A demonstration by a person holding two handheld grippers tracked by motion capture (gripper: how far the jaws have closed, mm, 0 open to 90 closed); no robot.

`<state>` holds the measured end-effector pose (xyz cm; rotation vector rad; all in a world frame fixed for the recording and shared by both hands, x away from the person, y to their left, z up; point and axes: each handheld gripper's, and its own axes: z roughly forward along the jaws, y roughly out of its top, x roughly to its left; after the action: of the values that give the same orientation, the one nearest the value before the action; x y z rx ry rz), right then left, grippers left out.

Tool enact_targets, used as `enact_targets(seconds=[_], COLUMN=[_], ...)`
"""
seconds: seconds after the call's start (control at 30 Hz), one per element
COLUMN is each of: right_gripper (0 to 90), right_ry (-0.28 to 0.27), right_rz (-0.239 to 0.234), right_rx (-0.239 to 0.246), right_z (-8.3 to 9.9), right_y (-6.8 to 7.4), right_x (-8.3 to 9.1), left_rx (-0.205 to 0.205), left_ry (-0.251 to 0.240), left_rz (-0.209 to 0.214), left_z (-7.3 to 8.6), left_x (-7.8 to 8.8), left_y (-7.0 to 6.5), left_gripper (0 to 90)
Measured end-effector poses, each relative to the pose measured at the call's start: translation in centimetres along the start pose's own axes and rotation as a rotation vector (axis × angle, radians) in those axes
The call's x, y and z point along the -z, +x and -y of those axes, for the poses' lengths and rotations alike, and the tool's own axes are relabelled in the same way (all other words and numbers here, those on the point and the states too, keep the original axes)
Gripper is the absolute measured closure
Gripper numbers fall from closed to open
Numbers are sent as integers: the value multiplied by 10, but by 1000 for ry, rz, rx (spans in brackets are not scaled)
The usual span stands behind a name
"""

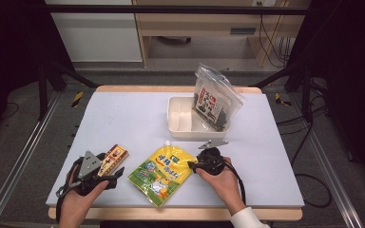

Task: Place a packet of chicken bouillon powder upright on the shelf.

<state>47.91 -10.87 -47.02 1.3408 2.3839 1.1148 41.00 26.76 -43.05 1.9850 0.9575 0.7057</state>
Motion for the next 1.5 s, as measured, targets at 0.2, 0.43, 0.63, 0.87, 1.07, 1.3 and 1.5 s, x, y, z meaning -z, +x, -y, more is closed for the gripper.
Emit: enact_targets(seconds=[0.2,0.43,0.63,0.87,1.07,1.3,1.5], right_gripper=[539,536,538,580,611,800,900], right_ry=[1,-23,-42,-66,-42,-35,-69], right_rz=[-15,-19,-28,-43,-44,12,-26], right_rx=[-10,-13,-34,-32,-13,-7,17], right_z=[0,-2,-3,-5,-5,-6,-14], right_y=[2,4,7,13,18,12,13], right_x=[2,5,8,8,2,-6,1], left_rx=[-2,4,0,3,1,-5,6], left_ry=[3,7,12,10,12,18,15], left_rz=[-2,-1,-4,-1,1,1,10], left_z=[0,0,1,1,1,1,1], left_x=[0,-2,-1,-2,-2,-2,-2], left_y=[0,0,1,1,0,1,3], left_gripper=[155,153,152,152,153,153,153])
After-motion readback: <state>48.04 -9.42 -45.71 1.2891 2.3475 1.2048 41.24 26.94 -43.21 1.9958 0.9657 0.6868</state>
